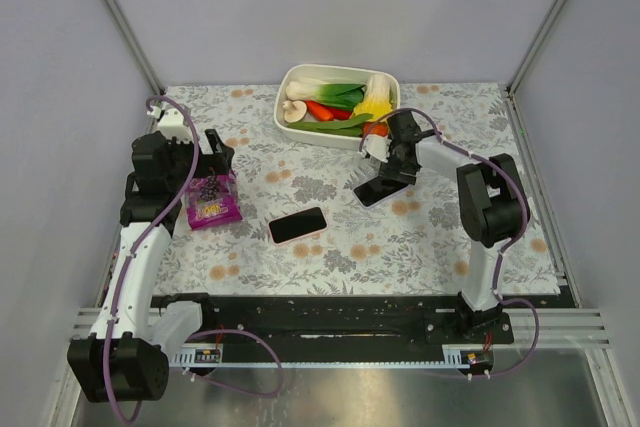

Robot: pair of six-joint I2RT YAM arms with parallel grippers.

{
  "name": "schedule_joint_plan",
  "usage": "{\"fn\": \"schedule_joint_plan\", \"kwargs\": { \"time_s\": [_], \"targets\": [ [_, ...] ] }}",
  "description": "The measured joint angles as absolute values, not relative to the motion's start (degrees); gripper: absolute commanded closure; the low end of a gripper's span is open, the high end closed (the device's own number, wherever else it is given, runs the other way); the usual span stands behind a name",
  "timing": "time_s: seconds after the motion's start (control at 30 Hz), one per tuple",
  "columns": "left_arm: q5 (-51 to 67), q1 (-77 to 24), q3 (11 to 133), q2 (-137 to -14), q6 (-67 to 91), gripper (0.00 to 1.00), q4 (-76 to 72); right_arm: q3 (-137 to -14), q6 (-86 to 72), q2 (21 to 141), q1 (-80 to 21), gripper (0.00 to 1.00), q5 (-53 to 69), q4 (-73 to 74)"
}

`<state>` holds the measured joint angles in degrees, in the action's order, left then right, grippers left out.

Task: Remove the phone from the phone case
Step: Pick up the phone at the center of the board.

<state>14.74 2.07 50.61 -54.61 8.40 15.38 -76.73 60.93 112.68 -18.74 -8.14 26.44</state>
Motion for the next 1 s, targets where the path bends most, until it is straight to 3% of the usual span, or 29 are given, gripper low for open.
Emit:
{"fn": "schedule_joint_plan", "kwargs": {
  "time_s": [0.47, 0.73, 0.8, 0.83, 1.0],
  "targets": [
    [14.7, 2.1, 50.6, -54.6, 8.4, 0.01, 15.4, -76.7, 59.3, 111.4, -26.1, 0.21, -8.2, 28.8],
    [14.7, 2.1, 50.6, -54.6, 8.4, 0.01, 15.4, -76.7, 54.6, 110.0, -35.0, 0.2, 2.1, 34.0],
    [14.7, 2.1, 50.6, -54.6, 8.4, 0.01, 15.4, -76.7, 54.1, 109.7, -35.3, 0.24, 2.9, 35.2],
    [14.8, 2.1, 50.6, -54.5, 8.4, 0.01, 15.4, -76.7, 53.9, 109.3, -35.2, 0.18, 3.4, 36.3],
    [14.8, 2.1, 50.6, -54.5, 8.4, 0.01, 15.4, -77.6, 54.7, 108.0, -34.8, 0.12, 4.2, 41.0]
  ]
}}
